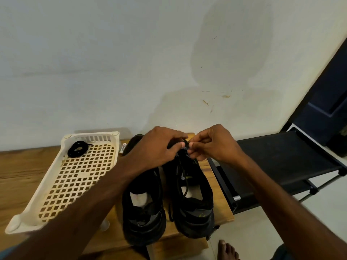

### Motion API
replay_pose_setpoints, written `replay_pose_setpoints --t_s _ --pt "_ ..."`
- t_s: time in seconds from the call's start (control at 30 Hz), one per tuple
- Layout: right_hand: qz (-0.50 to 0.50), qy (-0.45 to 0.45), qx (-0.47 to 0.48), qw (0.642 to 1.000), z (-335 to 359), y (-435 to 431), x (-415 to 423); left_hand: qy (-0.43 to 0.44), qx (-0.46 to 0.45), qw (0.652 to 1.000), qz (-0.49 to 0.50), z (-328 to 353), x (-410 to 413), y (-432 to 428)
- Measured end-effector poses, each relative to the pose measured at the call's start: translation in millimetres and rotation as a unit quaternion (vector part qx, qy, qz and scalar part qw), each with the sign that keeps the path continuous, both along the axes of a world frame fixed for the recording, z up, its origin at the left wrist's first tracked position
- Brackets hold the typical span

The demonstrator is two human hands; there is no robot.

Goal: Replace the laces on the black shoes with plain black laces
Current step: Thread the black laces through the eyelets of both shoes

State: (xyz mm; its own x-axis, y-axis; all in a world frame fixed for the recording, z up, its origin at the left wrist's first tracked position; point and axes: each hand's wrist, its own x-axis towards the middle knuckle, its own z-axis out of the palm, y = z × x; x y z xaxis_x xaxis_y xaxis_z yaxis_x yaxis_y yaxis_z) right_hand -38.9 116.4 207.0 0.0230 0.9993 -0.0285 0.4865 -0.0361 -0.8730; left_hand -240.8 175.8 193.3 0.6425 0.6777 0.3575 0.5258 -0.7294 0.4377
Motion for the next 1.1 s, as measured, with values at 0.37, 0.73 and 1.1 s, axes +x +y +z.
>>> replay_pose_setpoints --t_s 0.37,0.73,1.1 --pt "-0.014 -0.006 0.012 1.0 -1.6 3.9 1.0 -0.066 0.011 0.996 0.057 -2.3 9.4 -2.4" --pt "-0.019 -0.273 -0.008 0.962 -26.3 -1.4 -16.7 -0.054 -0.089 0.976 0.192 -26.1 24.4 -24.6" --pt "-0.052 -0.237 0.017 0.97 -26.8 -5.2 -10.2 -0.006 -0.117 0.965 0.235 -31.0 38.9 -31.7"
